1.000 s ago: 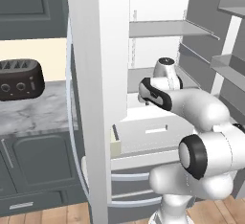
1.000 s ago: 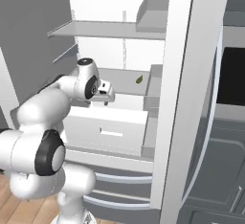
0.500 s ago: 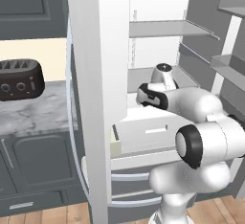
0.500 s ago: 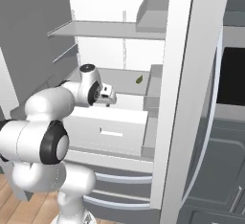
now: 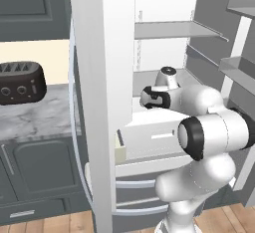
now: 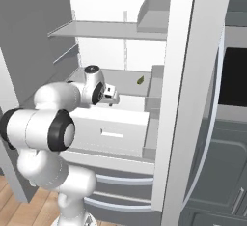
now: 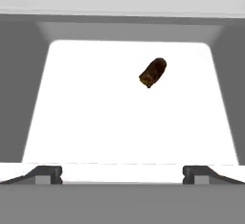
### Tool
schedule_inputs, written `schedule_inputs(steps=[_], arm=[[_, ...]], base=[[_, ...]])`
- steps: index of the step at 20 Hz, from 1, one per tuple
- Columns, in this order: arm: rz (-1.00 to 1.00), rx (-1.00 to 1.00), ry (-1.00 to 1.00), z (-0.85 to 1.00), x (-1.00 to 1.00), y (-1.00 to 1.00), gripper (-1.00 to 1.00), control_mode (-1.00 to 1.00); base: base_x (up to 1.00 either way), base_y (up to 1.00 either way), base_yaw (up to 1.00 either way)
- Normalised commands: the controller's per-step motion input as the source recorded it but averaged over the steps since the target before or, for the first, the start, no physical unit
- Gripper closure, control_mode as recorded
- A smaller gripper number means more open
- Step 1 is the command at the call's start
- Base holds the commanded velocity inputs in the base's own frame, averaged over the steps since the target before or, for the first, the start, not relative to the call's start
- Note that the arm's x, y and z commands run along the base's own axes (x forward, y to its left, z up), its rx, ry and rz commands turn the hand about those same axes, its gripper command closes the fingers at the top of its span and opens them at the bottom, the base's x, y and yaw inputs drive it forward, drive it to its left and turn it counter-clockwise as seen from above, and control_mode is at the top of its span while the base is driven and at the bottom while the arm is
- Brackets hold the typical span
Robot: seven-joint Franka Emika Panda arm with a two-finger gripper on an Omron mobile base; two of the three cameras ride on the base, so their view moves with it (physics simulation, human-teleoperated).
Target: Fully open the fridge drawer.
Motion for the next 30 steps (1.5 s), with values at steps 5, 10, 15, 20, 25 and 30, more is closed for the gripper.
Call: schedule_inputs(steps=[5,10,15,20,25,30], arm=[[-0.01,0.00,0.00,-0.27,0.12,0.00,-1.00,-1.00],[-0.04,0.00,0.00,-0.20,0.20,0.00,-1.00,-1.00],[-0.06,0.00,0.00,-0.23,0.09,0.00,-1.00,-1.00],[-0.08,0.01,0.00,-0.34,-0.02,-0.02,-1.00,-1.00],[-0.09,0.07,0.02,-0.30,-0.35,-0.13,-1.00,-1.00],[-0.12,0.09,0.02,-0.18,-0.86,-0.25,-1.00,-1.00]], base=[[0.00,0.00,0.00],[0.00,0.00,0.00],[0.00,0.00,0.00],[0.00,0.00,0.00],[0.00,0.00,0.00],[0.00,0.00,0.00]])
